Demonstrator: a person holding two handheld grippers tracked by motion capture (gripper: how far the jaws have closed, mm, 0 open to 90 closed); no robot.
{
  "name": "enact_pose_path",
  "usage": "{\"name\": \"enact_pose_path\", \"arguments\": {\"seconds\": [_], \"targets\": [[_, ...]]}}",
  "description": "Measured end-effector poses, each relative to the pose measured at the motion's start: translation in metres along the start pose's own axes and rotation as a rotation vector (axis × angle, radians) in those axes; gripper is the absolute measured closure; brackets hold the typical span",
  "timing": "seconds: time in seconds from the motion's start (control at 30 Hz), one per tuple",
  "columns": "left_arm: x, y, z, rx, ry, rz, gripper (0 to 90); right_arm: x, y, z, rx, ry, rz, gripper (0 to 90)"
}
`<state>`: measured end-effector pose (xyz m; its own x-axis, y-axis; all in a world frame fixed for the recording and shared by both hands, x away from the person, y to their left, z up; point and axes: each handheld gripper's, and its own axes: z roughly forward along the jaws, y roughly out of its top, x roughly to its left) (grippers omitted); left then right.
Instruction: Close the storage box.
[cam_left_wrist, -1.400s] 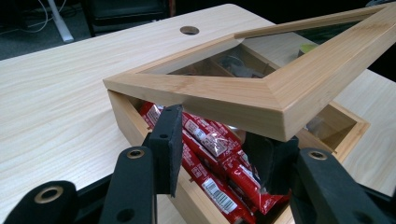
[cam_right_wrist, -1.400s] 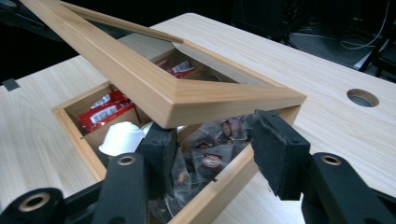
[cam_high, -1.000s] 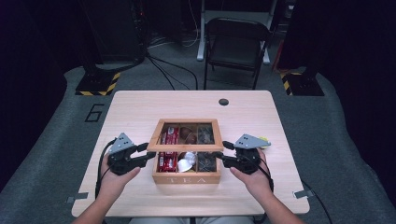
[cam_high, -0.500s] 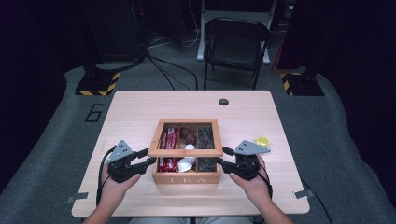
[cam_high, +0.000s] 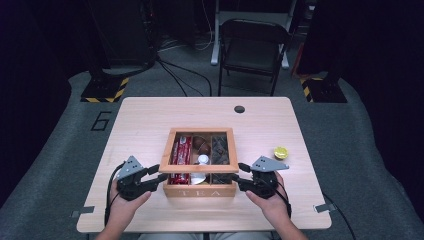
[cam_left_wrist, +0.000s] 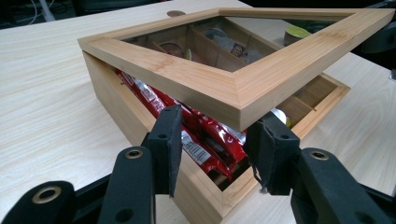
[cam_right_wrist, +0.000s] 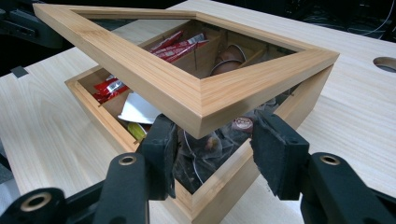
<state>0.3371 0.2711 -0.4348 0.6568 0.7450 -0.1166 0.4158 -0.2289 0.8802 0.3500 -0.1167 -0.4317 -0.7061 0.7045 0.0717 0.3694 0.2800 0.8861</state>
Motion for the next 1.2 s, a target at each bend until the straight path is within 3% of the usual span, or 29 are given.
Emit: {"name": "enact_pose_path", "arguments": {"seconds": [0.77,1.2], "targets": [[-0.002,-0.022,0.005,0.052,-0.002,0.001,55.8,0.006,-0.021,0.007,0.042,0.007,-0.018,50.8],[-0.006,-0.025,0.006,0.061,-0.001,0.016,55.3,0.007,-0.025,0.006,0.063,0.024,-0.007,50.6]]}}
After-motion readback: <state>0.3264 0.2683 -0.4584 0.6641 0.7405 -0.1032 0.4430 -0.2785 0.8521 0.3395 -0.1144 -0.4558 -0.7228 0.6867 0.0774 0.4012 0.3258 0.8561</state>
